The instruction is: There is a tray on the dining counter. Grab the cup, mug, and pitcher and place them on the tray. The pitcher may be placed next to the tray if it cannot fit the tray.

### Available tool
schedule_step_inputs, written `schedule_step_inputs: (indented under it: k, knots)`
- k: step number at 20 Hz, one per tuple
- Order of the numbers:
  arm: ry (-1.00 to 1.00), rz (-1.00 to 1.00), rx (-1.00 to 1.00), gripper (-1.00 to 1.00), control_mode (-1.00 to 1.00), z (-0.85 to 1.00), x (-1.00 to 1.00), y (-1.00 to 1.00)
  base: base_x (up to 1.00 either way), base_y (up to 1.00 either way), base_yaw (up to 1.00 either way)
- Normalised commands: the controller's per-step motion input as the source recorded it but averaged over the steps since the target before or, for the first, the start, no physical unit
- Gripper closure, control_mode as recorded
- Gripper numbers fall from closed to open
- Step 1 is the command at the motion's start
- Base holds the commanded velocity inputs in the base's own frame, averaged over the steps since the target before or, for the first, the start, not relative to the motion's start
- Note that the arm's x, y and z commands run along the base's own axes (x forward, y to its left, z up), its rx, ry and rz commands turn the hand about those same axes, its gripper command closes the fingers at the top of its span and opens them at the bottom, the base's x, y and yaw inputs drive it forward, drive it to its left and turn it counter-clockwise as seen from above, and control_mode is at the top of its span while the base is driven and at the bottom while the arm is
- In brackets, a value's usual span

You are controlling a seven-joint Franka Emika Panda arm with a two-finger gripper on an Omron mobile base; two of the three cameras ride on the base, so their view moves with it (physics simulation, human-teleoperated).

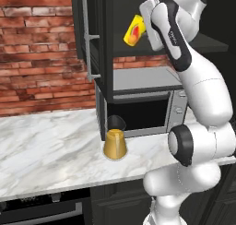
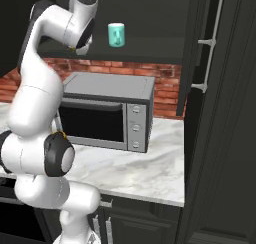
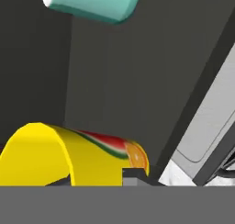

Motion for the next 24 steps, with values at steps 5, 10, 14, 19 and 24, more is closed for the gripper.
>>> schedule_step_inputs:
  k: [5,10,14,19,24]
  knots:
    - [-0.2,-0.11,0.0,1.0,-1.0,0.0,-0.77,-0.18,0.0,0.0,0.0]
    - [-0.09,-0.02,0.0,1.0,-1.0,0.0,-0.87,-0.34,0.0,0.0,0.0]
    - [0.0,0.02,-0.03,1.0,-1.0,0.0,-0.99,-0.46,0.0,0.0,0.0]
    - [0.07,0.09,-0.08,1.0,-1.0,0.0,-0.97,-0.34,0.0,0.0,0.0]
    - [0.1,0.12,-0.16,1.0,-1.0,0.0,-0.85,-0.16,0.0,0.0,0.0]
